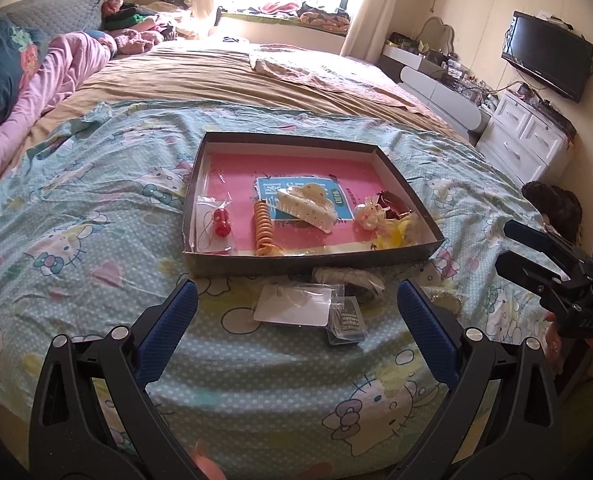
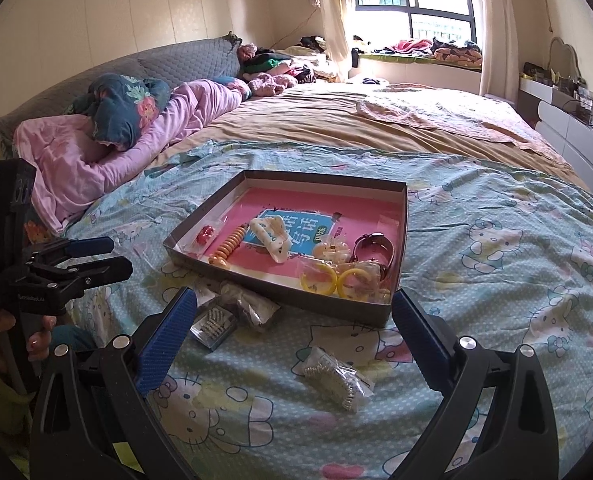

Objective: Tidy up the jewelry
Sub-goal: 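Withdraw both open tools from the box over the remaining items, then grasp the clear rhinestone clip case with the left tool while the right grasps the bagged white comb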

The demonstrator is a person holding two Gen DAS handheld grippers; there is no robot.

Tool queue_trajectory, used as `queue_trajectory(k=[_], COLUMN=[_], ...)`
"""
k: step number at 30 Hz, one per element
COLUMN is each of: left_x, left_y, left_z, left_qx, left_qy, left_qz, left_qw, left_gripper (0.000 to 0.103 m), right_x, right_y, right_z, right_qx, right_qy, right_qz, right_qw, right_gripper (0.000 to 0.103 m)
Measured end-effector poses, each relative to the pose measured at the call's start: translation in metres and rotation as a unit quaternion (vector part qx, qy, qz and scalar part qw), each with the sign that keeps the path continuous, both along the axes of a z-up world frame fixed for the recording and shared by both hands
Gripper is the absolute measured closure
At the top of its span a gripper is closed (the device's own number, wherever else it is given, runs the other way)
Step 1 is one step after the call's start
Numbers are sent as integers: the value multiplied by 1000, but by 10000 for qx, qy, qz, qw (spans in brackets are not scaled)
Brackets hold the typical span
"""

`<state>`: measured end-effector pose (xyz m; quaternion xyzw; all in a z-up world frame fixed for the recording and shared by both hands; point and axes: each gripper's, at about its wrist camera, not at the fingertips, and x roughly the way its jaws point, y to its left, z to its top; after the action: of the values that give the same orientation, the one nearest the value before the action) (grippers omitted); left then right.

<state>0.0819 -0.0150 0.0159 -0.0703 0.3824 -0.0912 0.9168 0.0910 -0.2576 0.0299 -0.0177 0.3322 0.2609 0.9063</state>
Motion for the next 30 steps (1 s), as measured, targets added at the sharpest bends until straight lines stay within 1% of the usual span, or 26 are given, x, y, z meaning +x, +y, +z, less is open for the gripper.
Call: queue_trajectory(k=[12,21,25,27,28,29,30], left_x=[-4,-5,-3,-2,-2,-1,-1], left_y=[-23,-32,-34,-37,-39,-40,-41], left_z=[-20,-36,-49,-54,-56,-57,-58], left_qx=[65,-11,-135,-183,-182,-180,-180], left_qy=[273,536,765,823,849,861,858], left_qz=[-255,-417,-490,-534,-546,-557,-570], left_qw=[9993,9977,9958,9950,9947,9946,9945], left_gripper=[10,10,10,18,26,30,31], right_x=[-4,-3,-2,-1,-1,-1,0], right_y=[-6,-13,-18,-20,-21,-21,-22], right_z=[-17,-27,-33,-37,-39,-41,-43], right_qx=[-118,-173,-195,-214,-230,-253,-269], right_qy=[168,265,322,356,368,388,406], right_qz=[-22,-72,-126,-141,-144,-147,-146], right_qw=[9998,9995,9992,9990,9990,9988,9987], right_gripper=[6,6,6,6,6,6,6])
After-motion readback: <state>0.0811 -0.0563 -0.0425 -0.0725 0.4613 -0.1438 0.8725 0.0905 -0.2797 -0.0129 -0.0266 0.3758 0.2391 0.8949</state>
